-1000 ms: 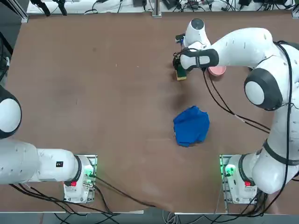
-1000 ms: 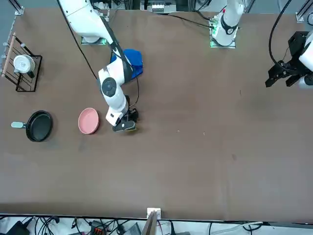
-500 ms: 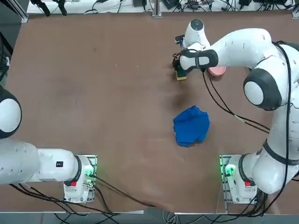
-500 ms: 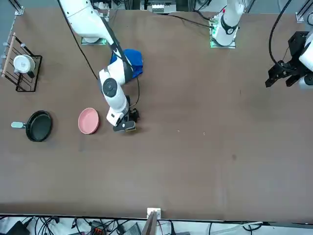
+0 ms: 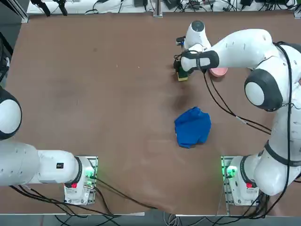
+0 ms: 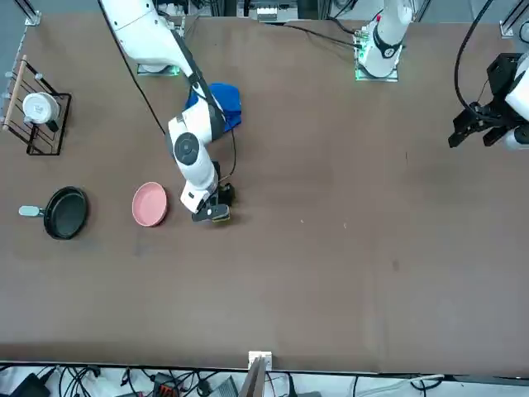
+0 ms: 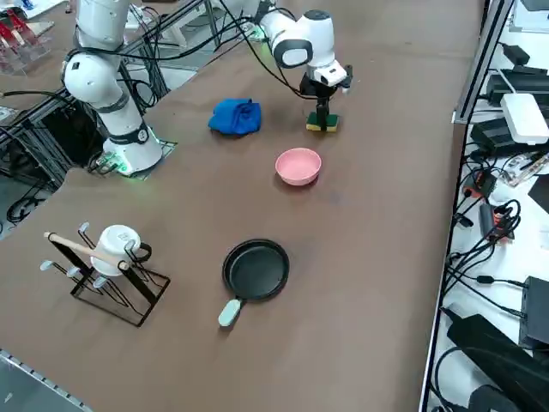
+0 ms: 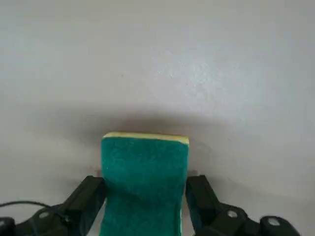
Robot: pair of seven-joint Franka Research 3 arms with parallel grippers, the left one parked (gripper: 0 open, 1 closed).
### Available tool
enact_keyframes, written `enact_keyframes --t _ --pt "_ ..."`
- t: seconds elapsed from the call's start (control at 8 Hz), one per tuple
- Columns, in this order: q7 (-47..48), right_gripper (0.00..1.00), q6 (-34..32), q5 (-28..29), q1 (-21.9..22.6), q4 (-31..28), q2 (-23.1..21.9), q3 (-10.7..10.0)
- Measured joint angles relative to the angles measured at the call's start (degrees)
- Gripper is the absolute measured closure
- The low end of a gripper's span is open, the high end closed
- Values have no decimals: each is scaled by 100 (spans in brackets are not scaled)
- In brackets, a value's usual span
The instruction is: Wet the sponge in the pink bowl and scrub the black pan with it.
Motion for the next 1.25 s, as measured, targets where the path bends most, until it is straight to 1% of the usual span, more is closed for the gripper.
enact_keyframes --t 0.5,0.75,0.88,1.0,1.25 --pt "161 1 8 -5 79 21 137 2" --pt "224 14 7 -4 66 111 138 -10" --pt "326 34 -71 -4 60 184 118 -43" --pt "445 40 -272 -4 58 257 28 -134" --pt "477 44 -1017 -4 23 345 -442 -461"
